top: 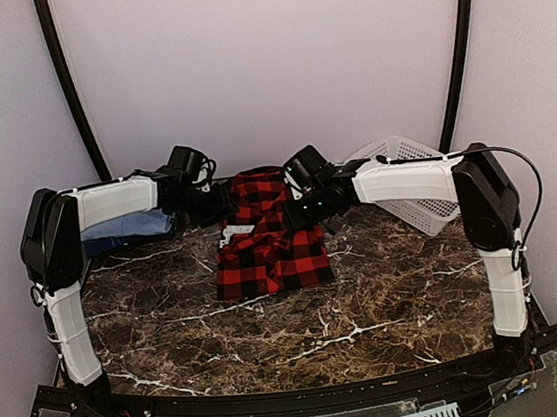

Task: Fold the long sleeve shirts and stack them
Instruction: Fold the rectangle-folded shirt at the center of the board, then pick up the 2/3-rectangle-folded shirt from the center of the board.

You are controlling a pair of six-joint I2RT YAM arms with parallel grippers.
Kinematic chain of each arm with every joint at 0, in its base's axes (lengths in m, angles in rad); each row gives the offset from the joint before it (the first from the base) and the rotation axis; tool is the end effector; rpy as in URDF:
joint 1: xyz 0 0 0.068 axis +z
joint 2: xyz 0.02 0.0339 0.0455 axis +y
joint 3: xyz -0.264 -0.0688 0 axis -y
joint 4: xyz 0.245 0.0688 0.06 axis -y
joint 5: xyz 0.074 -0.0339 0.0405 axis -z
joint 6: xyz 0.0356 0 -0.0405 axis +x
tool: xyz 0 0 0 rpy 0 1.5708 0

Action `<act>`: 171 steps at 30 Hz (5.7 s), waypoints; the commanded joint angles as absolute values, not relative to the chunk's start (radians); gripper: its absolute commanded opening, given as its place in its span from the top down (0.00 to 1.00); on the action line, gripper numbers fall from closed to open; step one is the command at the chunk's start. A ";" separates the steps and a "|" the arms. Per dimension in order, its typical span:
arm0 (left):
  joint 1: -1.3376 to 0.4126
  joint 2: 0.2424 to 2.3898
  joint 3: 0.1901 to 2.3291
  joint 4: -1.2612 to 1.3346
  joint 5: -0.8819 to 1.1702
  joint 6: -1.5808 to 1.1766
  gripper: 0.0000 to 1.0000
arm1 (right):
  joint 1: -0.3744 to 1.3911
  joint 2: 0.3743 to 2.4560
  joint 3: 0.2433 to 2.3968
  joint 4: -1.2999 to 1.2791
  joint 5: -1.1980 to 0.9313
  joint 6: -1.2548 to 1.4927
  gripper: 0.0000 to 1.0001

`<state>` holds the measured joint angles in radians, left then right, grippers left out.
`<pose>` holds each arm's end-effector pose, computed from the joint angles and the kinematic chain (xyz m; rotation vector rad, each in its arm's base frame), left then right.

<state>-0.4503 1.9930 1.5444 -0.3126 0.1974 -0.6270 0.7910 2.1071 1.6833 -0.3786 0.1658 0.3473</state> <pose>0.4055 -0.2038 0.2270 -0.1122 2.4399 -0.7438 0.3408 0.3363 0.2159 -0.4469 2.3455 0.3529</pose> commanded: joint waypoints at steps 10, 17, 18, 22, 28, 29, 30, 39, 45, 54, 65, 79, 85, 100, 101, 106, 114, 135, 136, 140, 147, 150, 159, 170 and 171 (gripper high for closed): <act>-0.511 1.479 1.033 -0.244 0.253 -0.639 0.76 | 0.827 1.955 1.370 -0.212 -0.016 0.369 0.77; -0.629 1.480 0.885 -0.163 0.297 -0.685 0.89 | 0.825 2.033 1.385 -0.189 -0.039 0.381 0.87; -0.636 1.493 0.885 -0.152 0.300 -0.689 0.90 | 0.824 2.044 1.390 -0.185 -0.045 0.383 0.87; -0.637 1.584 0.937 -0.129 0.272 -0.680 0.91 | 0.820 2.083 1.410 -0.170 -0.050 0.395 0.87; -0.608 1.799 1.147 -0.202 0.168 -0.622 0.92 | 0.800 2.122 1.469 -0.171 -0.053 0.409 0.85; -0.588 1.820 1.188 -0.206 0.171 -0.621 0.92 | 0.793 2.130 1.483 -0.174 -0.055 0.410 0.84; -0.579 1.859 1.207 -0.209 0.170 -0.620 0.93 | 0.791 2.138 1.496 -0.174 -0.053 0.410 0.84; -0.480 2.029 1.404 -0.220 0.175 -0.590 0.93 | 0.744 2.237 1.669 -0.209 -0.076 0.398 0.80; -0.477 2.084 1.447 -0.222 0.200 -0.576 0.93 | 0.740 2.321 1.780 -0.241 -0.084 0.399 0.70; -0.477 2.084 1.469 -0.232 0.198 -0.576 0.94 | 0.742 2.370 1.765 -0.280 -0.028 0.410 0.48; -0.469 2.017 1.493 -0.256 0.186 -0.554 0.93 | 0.691 2.214 1.660 -0.253 -0.044 0.433 0.42; -0.457 1.907 1.413 -0.270 0.204 -0.564 0.86 | 0.648 2.237 1.560 -0.220 -0.082 0.464 0.42; -0.443 1.766 1.253 -0.259 0.226 -0.590 0.80 | 0.647 2.146 1.522 -0.236 -0.072 0.444 0.40; -0.443 1.569 0.848 -0.171 0.399 -0.664 0.75 | 0.681 1.816 1.149 -0.216 -0.080 0.473 0.37; -0.444 1.568 0.839 -0.169 0.404 -0.664 0.76 | 0.684 1.793 1.117 -0.214 -0.084 0.482 0.38; -0.457 1.565 0.786 -0.157 0.425 -0.667 0.76 | 0.709 1.715 0.985 -0.192 -0.114 0.529 0.49; -0.463 1.557 0.761 -0.172 0.418 -0.663 0.76 | 0.752 1.713 0.934 -0.148 -0.140 0.591 0.57; -0.488 1.572 0.738 -0.130 0.425 -0.669 0.75 | 0.802 1.746 0.896 -0.104 -0.134 0.638 0.75; -0.491 1.578 0.738 -0.126 0.428 -0.668 0.75 | 0.802 1.746 0.894 -0.098 -0.136 0.640 0.76; -0.500 1.598 0.740 -0.118 0.415 -0.667 0.75 | 0.802 1.748 0.890 -0.093 -0.135 0.643 0.79; -0.514 1.650 0.756 -0.102 0.392 -0.660 0.73 | 0.802 1.753 0.886 -0.087 -0.137 0.645 0.81; -0.520 1.663 0.765 -0.108 0.372 -0.657 0.74 | 0.802 1.753 0.885 -0.083 -0.134 0.646 0.81; -0.535 1.697 0.789 -0.112 0.352 -0.667 0.86 | 0.802 1.763 0.891 -0.070 -0.132 0.646 0.86; -0.584 1.612 0.764 -0.165 0.314 -0.695 1.00 | 0.833 1.707 0.854 -0.084 -0.091 0.636 1.00; -0.591 1.598 0.756 -0.173 0.305 -0.700 1.00 | 0.842 1.695 0.844 -0.088 -0.084 0.639 1.00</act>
<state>-0.5560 1.6672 0.7898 -0.0853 0.3500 -0.6781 0.8074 1.7466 0.8818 -0.0917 -0.1154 0.6411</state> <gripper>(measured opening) 0.021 0.002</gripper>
